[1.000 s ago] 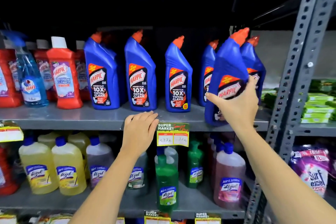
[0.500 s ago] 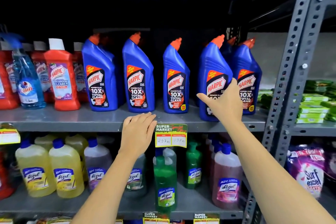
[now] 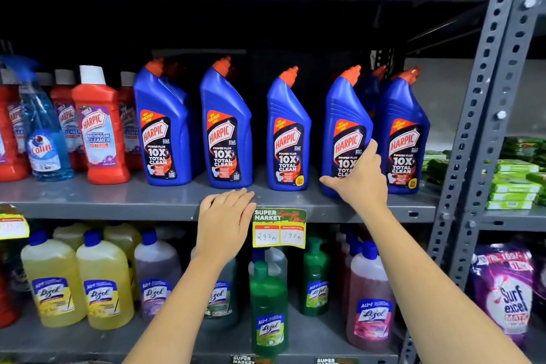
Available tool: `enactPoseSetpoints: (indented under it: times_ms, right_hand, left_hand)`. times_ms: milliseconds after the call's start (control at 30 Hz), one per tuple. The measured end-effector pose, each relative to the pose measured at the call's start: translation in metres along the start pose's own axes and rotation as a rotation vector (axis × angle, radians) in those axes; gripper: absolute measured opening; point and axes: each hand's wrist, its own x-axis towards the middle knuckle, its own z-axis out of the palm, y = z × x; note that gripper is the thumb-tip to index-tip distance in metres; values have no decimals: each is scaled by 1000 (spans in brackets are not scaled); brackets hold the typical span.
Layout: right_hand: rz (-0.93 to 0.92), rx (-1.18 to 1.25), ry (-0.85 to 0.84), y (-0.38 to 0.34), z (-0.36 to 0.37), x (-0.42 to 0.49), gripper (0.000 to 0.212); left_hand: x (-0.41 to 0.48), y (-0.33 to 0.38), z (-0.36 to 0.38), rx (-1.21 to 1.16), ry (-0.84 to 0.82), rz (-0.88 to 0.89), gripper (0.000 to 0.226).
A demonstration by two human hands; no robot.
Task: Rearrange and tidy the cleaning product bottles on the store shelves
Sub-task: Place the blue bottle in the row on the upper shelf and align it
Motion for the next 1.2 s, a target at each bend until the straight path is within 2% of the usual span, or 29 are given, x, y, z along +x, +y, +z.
enactPoseSetpoints:
  times_ms: [300, 633, 933, 1200]
  right_hand:
    - [50, 47, 84, 10, 25, 2, 117]
    - [45, 194, -23, 16, 21, 16, 117]
    - [52, 207, -14, 20, 20, 16, 119]
    - [47, 180, 0, 20, 22, 9, 118]
  left_hand:
    - [0, 0, -1, 2, -24, -3, 47]
    - [0, 0, -2, 2, -10, 3, 48]
    - [1, -1, -1, -13, -29, -7, 46]
    - [0, -4, 3, -29, 22, 15, 46]
